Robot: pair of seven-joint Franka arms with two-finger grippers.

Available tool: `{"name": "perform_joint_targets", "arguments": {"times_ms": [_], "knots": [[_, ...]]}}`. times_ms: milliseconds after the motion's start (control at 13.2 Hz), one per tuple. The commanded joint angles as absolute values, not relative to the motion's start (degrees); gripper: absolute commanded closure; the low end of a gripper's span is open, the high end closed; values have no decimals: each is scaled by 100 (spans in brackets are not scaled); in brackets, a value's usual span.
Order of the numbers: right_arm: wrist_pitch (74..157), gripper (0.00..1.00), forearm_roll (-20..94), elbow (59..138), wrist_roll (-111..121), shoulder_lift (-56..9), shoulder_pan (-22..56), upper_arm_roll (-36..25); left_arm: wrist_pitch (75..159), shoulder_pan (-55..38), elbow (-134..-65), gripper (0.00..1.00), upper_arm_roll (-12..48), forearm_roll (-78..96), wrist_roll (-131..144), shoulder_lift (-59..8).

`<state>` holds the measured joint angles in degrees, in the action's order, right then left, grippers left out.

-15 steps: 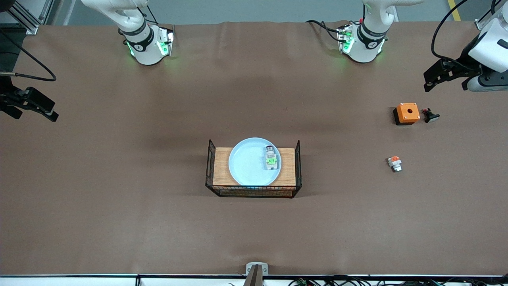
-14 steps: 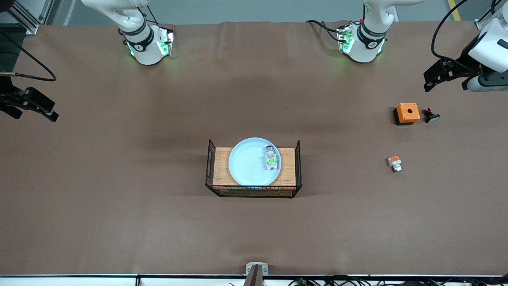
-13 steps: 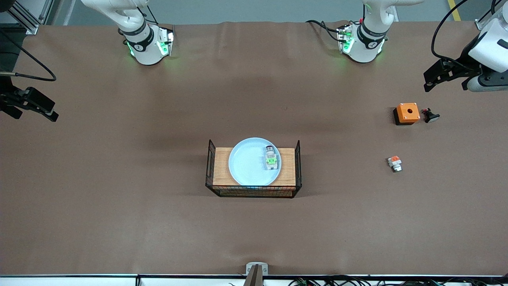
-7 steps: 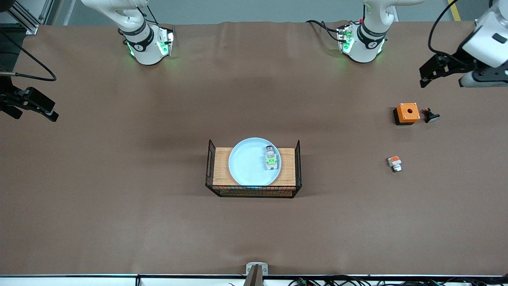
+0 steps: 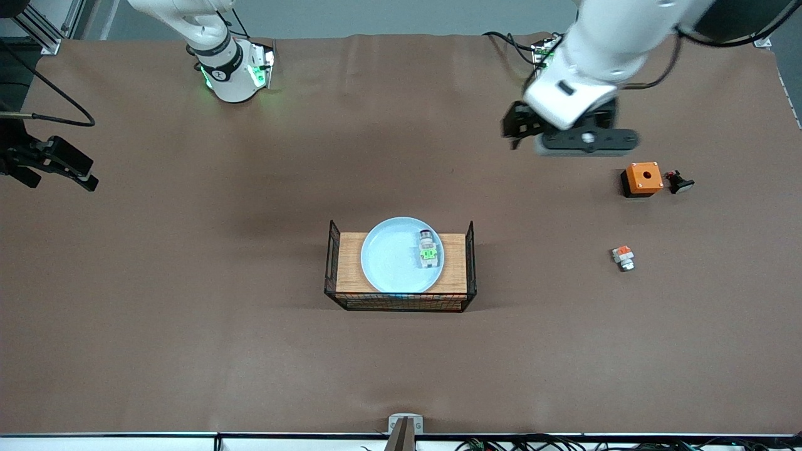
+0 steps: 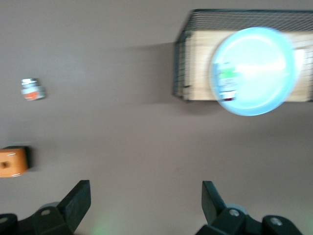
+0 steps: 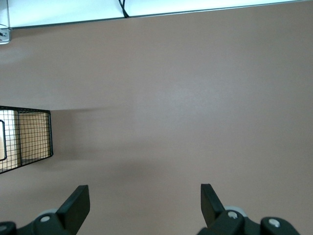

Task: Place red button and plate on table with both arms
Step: 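Lower the left gripper onto the green button and grasp it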

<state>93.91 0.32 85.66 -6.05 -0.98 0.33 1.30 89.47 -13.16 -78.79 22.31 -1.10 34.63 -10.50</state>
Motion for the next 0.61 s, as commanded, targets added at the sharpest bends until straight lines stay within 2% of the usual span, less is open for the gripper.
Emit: {"name": "perform_joint_targets", "arguments": {"times_ms": [0, 303, 378, 530], "knots": [[9308, 0, 97, 8437, -563, -149, 53, 149, 9524, -1844, -7550, 0, 2180, -184, 4076, -1598], [9099, 0, 105, 8481, -562, -149, 289, 149, 10834, -2320, -7471, 1, 2127, -631, 4454, -2468], [8749, 0, 62, 8429, -623, -132, 455, 149, 10976, -2451, -7349, 1, 2110, -781, 4778, -2722], [8587, 0, 79, 8429, -1183, -132, 588, 158, 11240, -2802, -7225, 4, 1821, -1133, 4957, -3075]]}}
